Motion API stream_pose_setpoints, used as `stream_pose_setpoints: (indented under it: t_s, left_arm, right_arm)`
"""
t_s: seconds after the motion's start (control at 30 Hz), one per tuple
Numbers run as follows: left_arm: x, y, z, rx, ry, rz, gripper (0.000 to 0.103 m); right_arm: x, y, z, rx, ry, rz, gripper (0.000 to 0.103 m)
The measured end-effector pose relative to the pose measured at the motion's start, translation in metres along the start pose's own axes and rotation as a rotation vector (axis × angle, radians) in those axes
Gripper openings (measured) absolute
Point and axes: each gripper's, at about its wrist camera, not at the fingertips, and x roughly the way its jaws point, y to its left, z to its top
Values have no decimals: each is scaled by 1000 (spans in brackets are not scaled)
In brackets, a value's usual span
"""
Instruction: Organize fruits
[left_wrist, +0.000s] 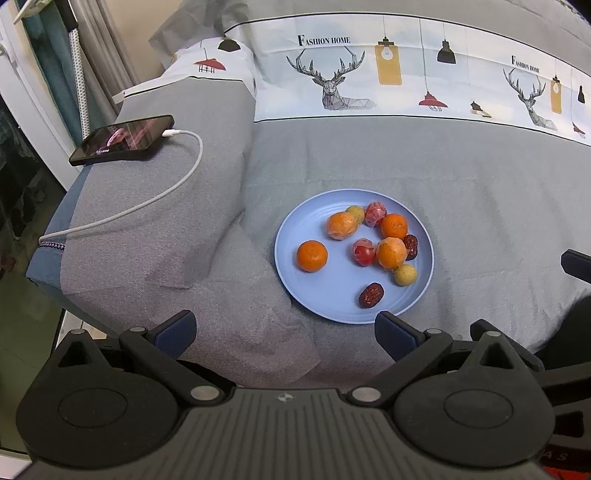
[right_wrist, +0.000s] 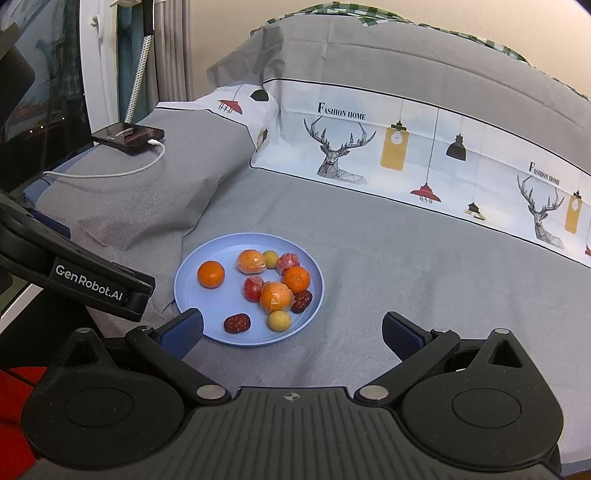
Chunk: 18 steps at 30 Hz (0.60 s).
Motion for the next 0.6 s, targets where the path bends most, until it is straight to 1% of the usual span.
stream_pose_setpoints:
  t_s: [0.6]
  left_arm:
    - [1, 0, 0, 7, -1, 4, 103]
  right_arm:
    - [0, 0, 0, 0, 1, 0, 102]
